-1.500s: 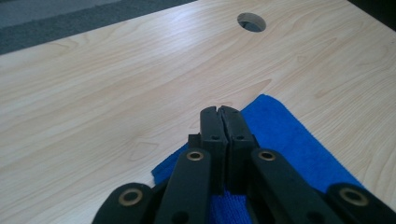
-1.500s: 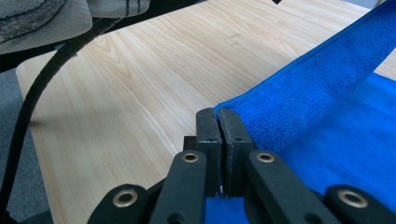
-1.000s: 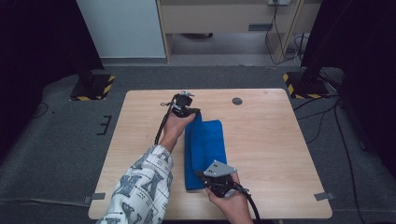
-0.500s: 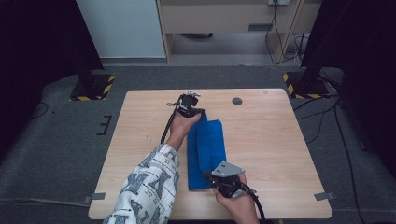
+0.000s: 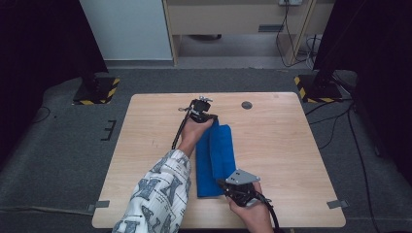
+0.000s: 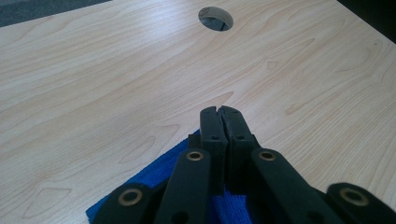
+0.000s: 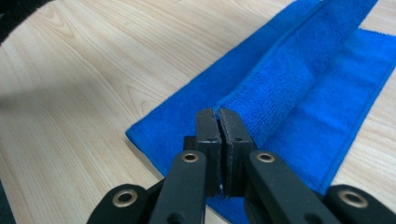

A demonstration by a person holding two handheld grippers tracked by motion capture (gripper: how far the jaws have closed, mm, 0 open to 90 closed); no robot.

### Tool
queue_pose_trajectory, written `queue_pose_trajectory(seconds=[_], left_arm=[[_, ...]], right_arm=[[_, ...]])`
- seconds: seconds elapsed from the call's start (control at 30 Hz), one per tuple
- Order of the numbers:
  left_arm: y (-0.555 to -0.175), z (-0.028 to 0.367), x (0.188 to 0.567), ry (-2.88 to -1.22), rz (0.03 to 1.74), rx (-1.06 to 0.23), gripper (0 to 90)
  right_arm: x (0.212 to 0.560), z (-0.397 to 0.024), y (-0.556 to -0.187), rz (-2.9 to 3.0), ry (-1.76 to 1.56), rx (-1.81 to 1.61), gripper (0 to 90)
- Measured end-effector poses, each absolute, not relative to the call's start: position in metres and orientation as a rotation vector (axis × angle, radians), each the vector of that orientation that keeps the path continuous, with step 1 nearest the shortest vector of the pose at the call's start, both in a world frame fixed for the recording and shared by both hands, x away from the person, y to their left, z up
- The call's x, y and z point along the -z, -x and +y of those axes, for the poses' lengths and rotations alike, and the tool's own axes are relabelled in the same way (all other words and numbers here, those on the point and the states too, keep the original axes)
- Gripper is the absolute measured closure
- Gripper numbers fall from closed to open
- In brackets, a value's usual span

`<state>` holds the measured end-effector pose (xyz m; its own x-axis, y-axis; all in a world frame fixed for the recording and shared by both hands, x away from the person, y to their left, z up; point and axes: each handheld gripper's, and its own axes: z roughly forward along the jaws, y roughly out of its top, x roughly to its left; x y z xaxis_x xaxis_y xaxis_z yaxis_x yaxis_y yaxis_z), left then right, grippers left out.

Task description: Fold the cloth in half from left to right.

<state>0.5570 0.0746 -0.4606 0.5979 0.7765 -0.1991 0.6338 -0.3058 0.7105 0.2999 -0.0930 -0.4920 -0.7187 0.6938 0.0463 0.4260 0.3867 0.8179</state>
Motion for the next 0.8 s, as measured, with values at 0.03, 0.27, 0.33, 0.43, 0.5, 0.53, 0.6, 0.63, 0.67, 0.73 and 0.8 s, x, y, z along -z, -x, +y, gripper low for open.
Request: queue_pose_trajectory(seconds=[0.03, 0.27, 0.33, 0.43, 0.5, 0.53, 0.6, 0.63, 0.67, 0.73, 0.8], left_arm=[[-0.557, 0.074, 0.461, -2.042, 1.113, -0.228, 88.3], [-0.559, 0.067, 0.467, -2.051, 1.111, -0.217, 88.3], [-0.56, 0.065, 0.467, -2.052, 1.112, -0.215, 88.3], [-0.561, 0.063, 0.467, -2.044, 1.116, -0.216, 88.4], [-0.56, 0.061, 0.467, -2.052, 1.108, -0.21, 88.4], [-0.56, 0.059, 0.468, -2.054, 1.108, -0.206, 88.3], [-0.56, 0.056, 0.47, -2.058, 1.107, -0.202, 88.3], [-0.56, 0.056, 0.47, -2.062, 1.105, -0.204, 88.3], [-0.56, 0.055, 0.472, -2.06, 1.11, -0.205, 88.2], [-0.561, 0.054, 0.473, -2.058, 1.115, -0.197, 88.2], [-0.561, 0.053, 0.474, -2.062, 1.116, -0.194, 88.1]], right_arm=[[0.493, -0.094, -0.3, 2.347, -0.984, -1.246, 87.9], [0.5, -0.101, -0.301, 2.349, -1.016, -1.227, 87.9], [0.502, -0.104, -0.3, 2.347, -1.025, -1.227, 87.9], [0.503, -0.107, -0.299, 2.337, -1.041, -1.233, 88.0], [0.504, -0.108, -0.298, 2.343, -1.041, -1.231, 88.0], [0.505, -0.109, -0.297, 2.343, -1.044, -1.228, 88.0], [0.505, -0.11, -0.296, 2.346, -1.049, -1.23, 88.0], [0.506, -0.111, -0.296, 2.345, -1.048, -1.232, 88.0], [0.506, -0.111, -0.295, 2.344, -1.053, -1.229, 87.9], [0.507, -0.113, -0.296, 2.343, -1.062, -1.227, 87.9], [0.507, -0.114, -0.297, 2.343, -1.067, -1.225, 87.9]])
